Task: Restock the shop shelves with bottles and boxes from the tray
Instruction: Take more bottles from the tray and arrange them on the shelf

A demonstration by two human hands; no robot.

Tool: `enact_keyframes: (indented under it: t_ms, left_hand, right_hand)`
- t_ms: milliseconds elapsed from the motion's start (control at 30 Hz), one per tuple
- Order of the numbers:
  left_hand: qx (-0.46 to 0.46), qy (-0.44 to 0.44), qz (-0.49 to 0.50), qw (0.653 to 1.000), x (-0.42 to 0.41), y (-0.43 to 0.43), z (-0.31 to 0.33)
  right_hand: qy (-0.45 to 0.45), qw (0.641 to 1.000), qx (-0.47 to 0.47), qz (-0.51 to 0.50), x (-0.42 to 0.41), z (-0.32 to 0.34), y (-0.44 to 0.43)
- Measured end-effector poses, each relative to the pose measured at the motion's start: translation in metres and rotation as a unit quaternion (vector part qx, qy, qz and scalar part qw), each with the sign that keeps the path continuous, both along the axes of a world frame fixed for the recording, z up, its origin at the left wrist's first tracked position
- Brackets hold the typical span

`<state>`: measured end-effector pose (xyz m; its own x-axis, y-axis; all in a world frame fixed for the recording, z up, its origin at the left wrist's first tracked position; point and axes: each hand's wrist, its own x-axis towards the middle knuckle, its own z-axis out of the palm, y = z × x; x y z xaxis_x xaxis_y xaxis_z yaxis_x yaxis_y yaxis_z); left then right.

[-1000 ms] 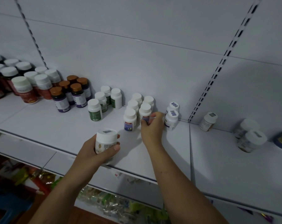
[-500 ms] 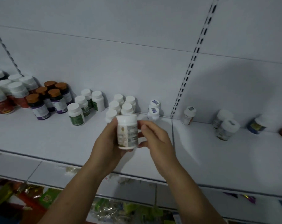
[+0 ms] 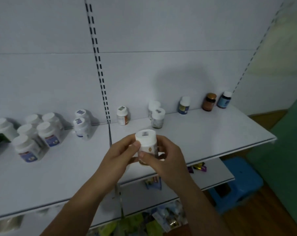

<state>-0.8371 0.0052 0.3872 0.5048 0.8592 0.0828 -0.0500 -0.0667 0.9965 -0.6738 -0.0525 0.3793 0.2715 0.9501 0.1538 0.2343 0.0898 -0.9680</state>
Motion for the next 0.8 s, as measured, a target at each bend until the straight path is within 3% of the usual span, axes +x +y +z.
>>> enact_keyframes:
  t_ms: [133,300,433,500,567,800]
  left_hand:
    - [0.146,0.113,-0.031,0.982,0.043,0.004,-0.003]
    - [0.242,0.204,-0.039,0.948,0.079,0.003,-0.008]
    - [0.363,0.368,-0.001,0.856,0.075,0.009,-0.023]
    - [0.369,0.448,0.026,0.814,0.067,0.011,-0.031]
    - [0.356,0.489,0.041,0.795,0.062,0.01,-0.037]
    - [0.319,0.501,0.093,0.799,0.051,0.001,-0.042]
  right_hand:
    - [0.015,0.999,-0.001,-0.044,0.044,-0.005,-0.013]
    - [0.028,0.999,0.007,-0.044,0.085,-0.014,-0.018]
    - [0.007,1.0,-0.011,-0.028,0.104,-0.035,-0.003]
    - [-0.009,0.999,-0.028,-0.024,0.112,-0.048,0.015]
    - [-0.025,0.999,-0.041,-0.022,0.119,-0.059,0.039]
    - [-0.062,0.998,-0.032,-0.001,0.123,-0.074,0.105]
